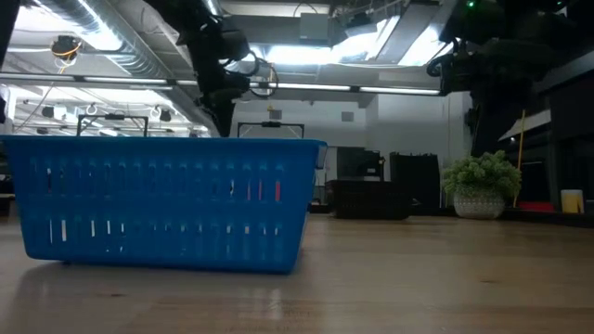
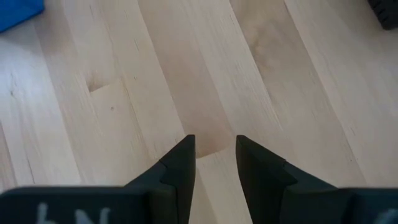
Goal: Stack baskets by color
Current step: Adjust the stack of blue bins
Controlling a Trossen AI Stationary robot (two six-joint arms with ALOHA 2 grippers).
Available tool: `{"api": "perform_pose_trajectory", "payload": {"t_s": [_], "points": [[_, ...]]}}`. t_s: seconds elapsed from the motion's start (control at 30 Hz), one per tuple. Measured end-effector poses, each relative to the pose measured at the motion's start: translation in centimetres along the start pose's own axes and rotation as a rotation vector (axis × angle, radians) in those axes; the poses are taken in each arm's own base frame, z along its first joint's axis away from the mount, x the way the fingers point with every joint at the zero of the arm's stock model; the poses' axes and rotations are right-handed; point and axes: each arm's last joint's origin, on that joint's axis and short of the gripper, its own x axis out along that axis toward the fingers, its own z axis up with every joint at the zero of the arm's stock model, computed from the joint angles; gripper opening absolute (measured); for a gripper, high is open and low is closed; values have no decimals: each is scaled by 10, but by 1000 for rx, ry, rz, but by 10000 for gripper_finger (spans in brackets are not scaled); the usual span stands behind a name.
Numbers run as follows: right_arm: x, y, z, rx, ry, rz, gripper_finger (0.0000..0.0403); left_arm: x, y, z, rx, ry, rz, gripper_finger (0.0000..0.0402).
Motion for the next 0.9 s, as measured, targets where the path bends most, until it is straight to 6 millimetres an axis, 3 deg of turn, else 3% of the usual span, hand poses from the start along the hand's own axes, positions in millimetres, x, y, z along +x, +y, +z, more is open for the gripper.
{"api": "perform_pose_trajectory", "payload": {"t_s": [0.13,0.33,0.6,0.9], "points": [[0,0,0,-2,1,0,115,-1,-7,1,-70,8,-3,75],[0,0,0,-4,-1,-7,115,6,-28,-6,-410,61,44,75],[0,0,0,-63,1,-8,115,15,-53,-10,-548,42,58,75],[0,0,0,-104,0,-8,115,37,-61,-27,-603,34,89,75]]}}
